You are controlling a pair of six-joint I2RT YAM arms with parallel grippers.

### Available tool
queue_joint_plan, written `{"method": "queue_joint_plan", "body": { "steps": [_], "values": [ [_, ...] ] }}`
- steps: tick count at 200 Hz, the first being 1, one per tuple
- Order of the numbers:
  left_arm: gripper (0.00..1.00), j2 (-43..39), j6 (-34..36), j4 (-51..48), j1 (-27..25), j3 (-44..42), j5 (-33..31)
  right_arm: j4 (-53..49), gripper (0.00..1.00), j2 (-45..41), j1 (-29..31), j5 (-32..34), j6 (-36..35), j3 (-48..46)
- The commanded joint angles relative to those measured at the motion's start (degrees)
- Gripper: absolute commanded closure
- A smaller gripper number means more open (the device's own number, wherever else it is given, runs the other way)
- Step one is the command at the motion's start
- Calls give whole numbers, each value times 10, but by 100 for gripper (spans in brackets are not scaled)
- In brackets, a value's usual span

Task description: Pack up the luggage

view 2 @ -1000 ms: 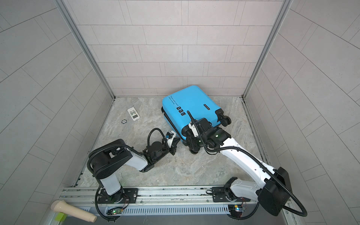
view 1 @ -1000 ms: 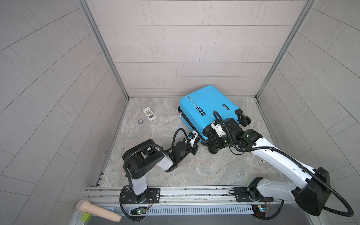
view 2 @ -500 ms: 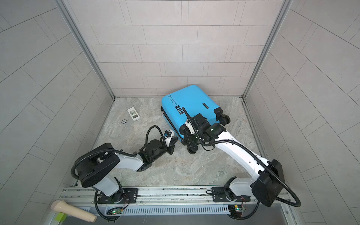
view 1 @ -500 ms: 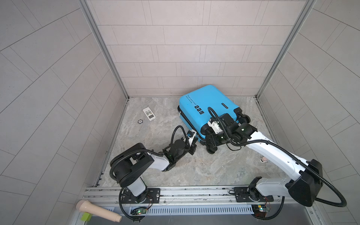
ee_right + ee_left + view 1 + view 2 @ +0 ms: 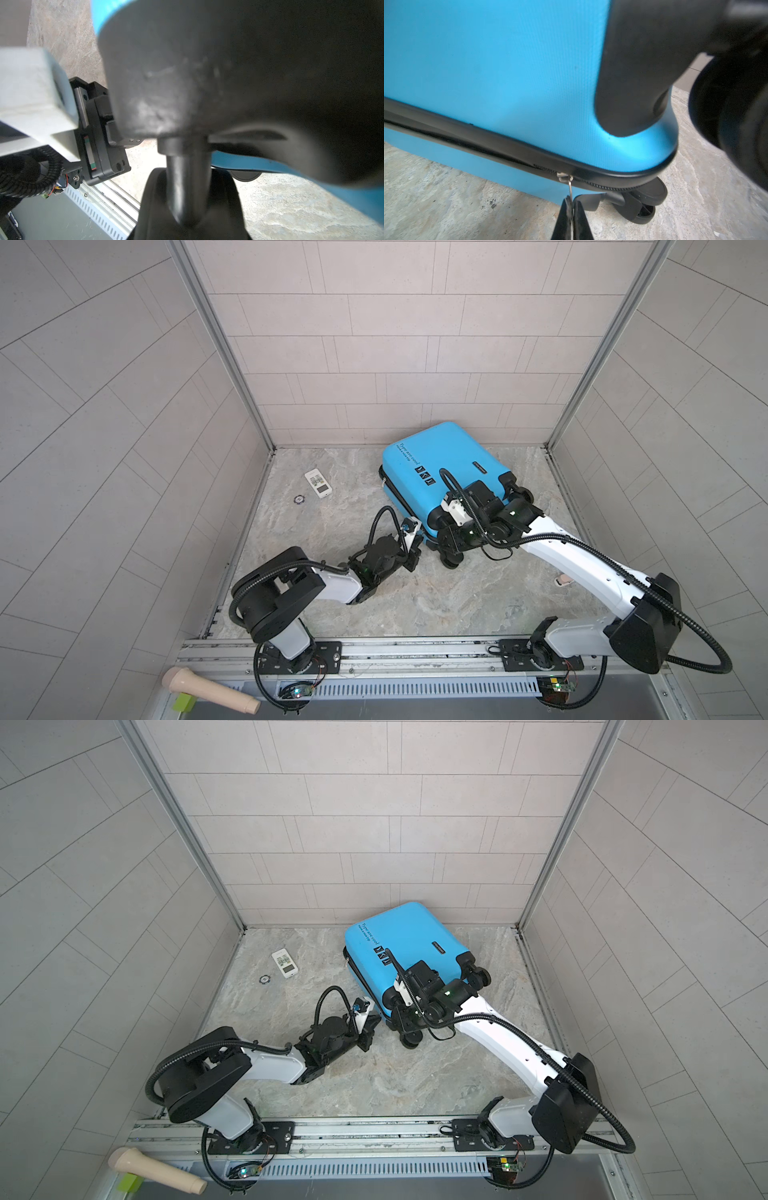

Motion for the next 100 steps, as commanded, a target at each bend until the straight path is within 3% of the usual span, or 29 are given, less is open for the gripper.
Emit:
{"method": "queue_joint_plan", "body": {
  "steps": [1,100],
  "values": [
    [100,-1,23,19,-69,36,133,169,100,8,10,-9,19,51],
    [100,-27,24,-9,-87,17,129,121,100,6,9,47,-12,117]
  ]
}}
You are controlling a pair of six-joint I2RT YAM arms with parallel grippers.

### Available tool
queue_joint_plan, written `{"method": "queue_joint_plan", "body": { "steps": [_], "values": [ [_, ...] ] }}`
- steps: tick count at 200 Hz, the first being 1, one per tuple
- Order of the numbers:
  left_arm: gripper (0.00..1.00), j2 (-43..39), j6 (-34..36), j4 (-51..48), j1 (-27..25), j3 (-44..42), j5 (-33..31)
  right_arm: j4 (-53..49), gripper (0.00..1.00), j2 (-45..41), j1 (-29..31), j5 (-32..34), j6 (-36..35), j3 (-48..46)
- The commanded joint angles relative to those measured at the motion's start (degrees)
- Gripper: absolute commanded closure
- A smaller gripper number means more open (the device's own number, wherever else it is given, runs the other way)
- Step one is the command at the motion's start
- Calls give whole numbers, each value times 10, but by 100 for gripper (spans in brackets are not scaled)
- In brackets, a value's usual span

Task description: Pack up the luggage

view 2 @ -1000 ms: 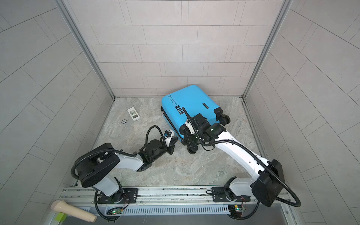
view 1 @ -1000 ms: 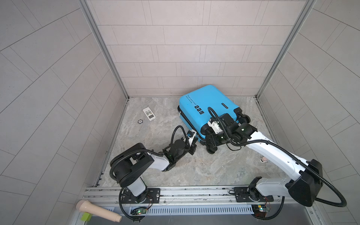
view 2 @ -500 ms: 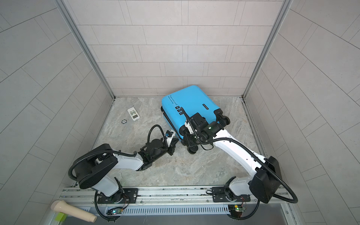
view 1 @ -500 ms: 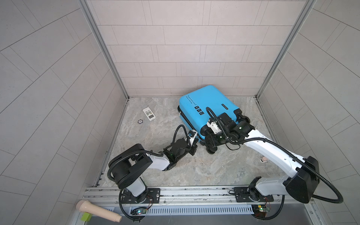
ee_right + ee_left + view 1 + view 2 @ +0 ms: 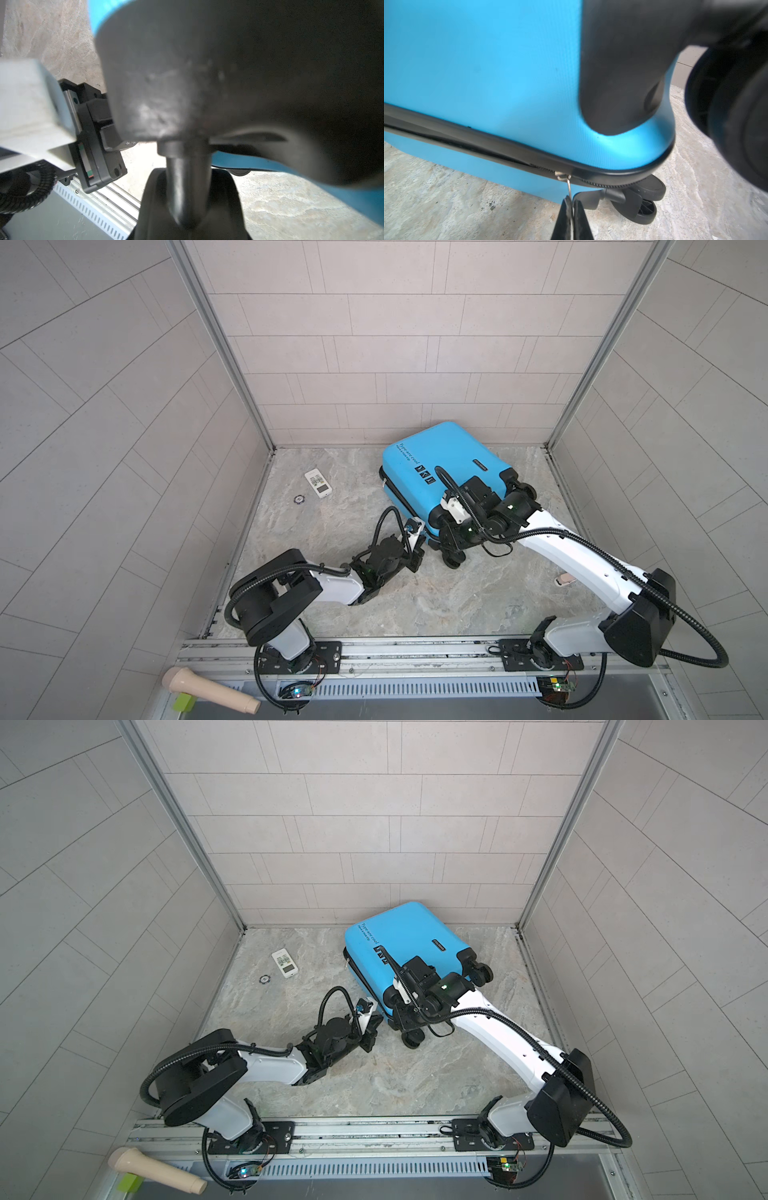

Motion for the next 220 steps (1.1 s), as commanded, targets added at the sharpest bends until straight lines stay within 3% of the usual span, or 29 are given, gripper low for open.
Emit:
{"method": "queue_joint_plan", "body": {
  "steps": [1,50,110,179,220],
  "values": [
    [100,-14,22,18,-66,5,156,184,100,-11,3,15,5,65],
    [100,-19,23,20,-75,2,147,178,100,-1,-7,29,12,75],
    [100,-30,21,27,-79,-24,130,159,100,-7,-52,7,79,25],
    [100,-5,19,47,-90,-14,117,248,100,-24,-52,-60,147,-65],
    [100,14,23,88,-118,1,80,290,100,-3,-23,-55,175,-61]
  ]
}}
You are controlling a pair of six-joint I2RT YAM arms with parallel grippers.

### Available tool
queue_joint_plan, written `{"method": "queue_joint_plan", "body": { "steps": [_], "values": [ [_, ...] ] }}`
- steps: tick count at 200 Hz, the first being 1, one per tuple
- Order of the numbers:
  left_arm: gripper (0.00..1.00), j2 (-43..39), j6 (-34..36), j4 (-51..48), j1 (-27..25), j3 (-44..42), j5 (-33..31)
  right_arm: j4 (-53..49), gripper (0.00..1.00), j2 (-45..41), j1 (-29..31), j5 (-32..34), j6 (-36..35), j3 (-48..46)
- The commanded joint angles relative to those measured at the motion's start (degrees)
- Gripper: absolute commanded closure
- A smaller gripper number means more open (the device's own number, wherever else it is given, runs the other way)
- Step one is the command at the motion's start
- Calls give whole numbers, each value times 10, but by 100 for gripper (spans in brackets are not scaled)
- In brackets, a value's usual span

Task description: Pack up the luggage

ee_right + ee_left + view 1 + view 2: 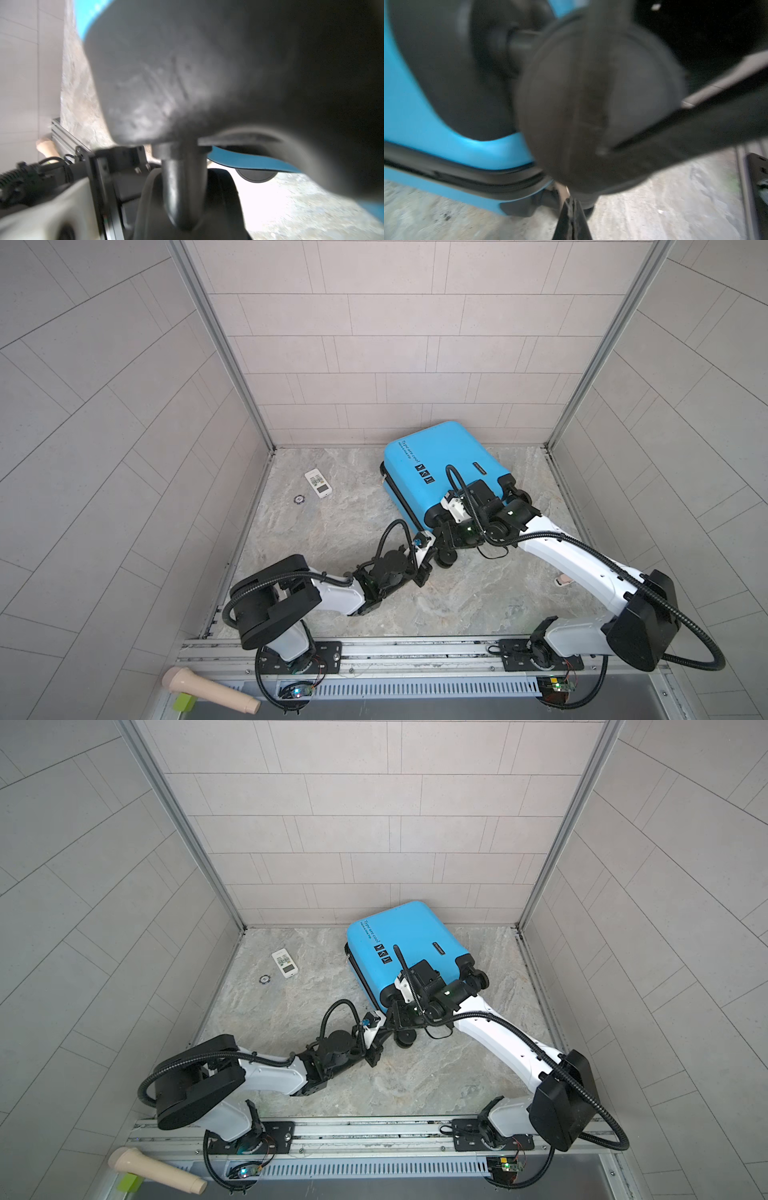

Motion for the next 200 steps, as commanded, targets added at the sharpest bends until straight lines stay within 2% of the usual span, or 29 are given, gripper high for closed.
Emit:
{"method": "queue_joint_plan", "body": {
  "steps": [1,33,71,79,101,111,124,146,166,185,200],
  "values": [
    [100,16,14,47,-42,19,44,140,100,7,5,38,72,21],
    [100,44,9,101,-68,20,0,142,100,17,10,51,72,20],
    [100,66,-13,205,-69,-25,-65,67,100,-2,1,91,32,33],
    [100,59,-11,206,-69,-33,-79,53,88,-7,-3,94,25,33],
    [100,25,1,191,-68,-55,-117,22,45,-27,-11,100,-1,31],
    [92,4,5,160,-68,-60,-144,4,27,-38,-13,110,-15,36],
    [84,-29,10,114,-68,-63,-167,-19,14,-55,-16,129,-34,46],
    [71,-72,18,58,-67,-65,-193,-44,3,-96,-34,180,-67,60],
    [54,-100,21,17,-67,-60,-217,-47,0,-131,-76,220,-90,65],
    [42,-122,20,-17,-66,-52,-247,-76,1,-134,-157,270,-93,88],
    [34,-136,19,-39,-66,-44,-270,-67,0,-126,-234,274,-88,93]
  ]
}}
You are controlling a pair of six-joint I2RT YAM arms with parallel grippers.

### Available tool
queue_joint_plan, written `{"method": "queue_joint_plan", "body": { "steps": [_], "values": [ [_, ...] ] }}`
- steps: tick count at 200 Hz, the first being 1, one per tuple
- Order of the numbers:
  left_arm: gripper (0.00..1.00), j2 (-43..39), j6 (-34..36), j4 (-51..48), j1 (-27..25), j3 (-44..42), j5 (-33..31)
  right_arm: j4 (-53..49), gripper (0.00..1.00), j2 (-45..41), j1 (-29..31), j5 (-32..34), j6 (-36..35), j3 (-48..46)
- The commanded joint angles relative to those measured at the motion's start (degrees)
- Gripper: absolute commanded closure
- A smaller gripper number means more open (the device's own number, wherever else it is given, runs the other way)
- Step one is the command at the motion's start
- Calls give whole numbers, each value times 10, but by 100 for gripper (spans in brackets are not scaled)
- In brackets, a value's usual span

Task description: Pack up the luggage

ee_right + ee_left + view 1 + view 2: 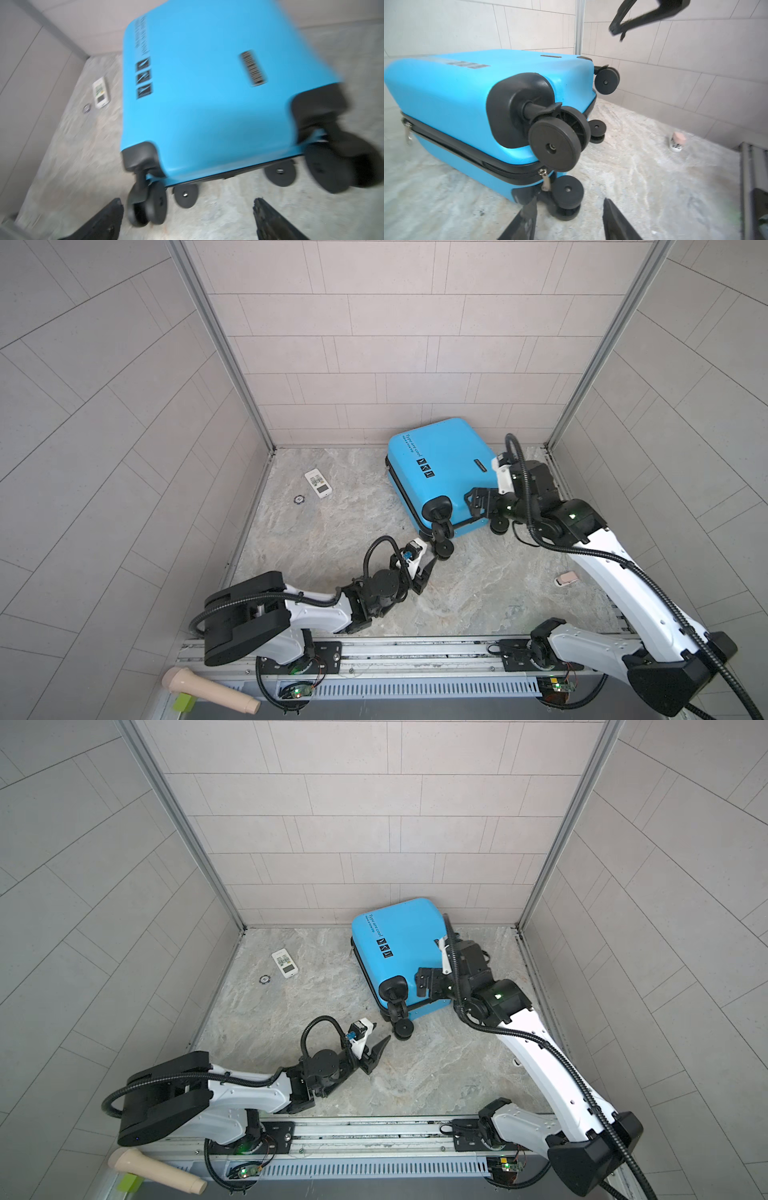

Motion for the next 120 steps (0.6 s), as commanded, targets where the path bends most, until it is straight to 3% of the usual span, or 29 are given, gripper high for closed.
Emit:
{"method": "queue_joint_plan", "body": {
  "steps": [1,26,45,91,120],
  "values": [
    [34,-25,3,-60,3,14,-59,-25,0,10,-88,64,-12,10],
    [26,-52,-10,-100,6,21,-101,48,0,37,-206,-10,27,-5],
    [21,-80,-33,-152,17,22,-122,111,0,78,-259,-85,68,-9],
    [14,-180,-105,-238,74,-10,-116,178,0,205,-287,-217,92,48],
    [14,-257,-180,-318,155,-17,-94,183,0,263,-287,-261,83,84]
  ]
}}
